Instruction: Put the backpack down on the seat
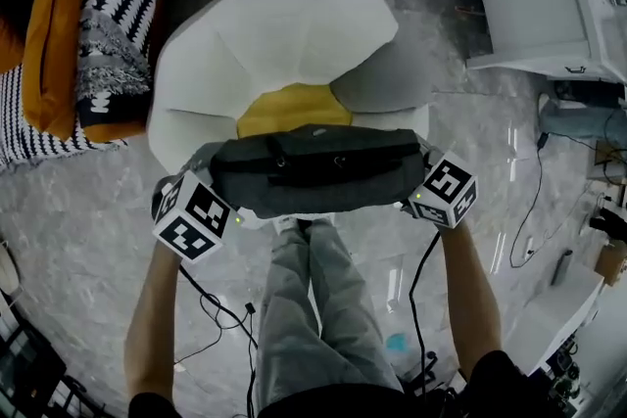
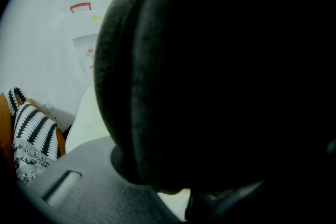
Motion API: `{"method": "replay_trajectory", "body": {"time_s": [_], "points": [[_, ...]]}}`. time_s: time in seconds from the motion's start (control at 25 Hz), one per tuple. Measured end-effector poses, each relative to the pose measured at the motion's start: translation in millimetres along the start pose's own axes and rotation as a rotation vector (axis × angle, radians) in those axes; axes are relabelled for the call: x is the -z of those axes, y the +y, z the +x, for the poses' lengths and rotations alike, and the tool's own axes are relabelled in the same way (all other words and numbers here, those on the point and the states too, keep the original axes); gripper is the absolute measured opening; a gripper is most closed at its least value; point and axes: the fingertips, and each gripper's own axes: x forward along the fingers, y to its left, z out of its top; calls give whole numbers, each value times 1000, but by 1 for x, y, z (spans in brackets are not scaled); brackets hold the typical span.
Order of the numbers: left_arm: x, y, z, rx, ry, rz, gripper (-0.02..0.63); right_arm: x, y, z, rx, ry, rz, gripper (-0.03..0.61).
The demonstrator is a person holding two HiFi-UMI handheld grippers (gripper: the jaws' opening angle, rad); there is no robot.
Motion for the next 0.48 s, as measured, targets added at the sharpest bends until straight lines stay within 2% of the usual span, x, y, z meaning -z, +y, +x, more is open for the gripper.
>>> {"method": "replay_trajectory", "body": {"time_s": [0.12, 0.48], "points": [[8, 10, 19, 2, 16, -4, 127, 13, -18, 14, -11, 1, 8, 192], [14, 49, 71, -20, 33, 53, 127, 46, -76, 45, 8, -23, 15, 196]]}}
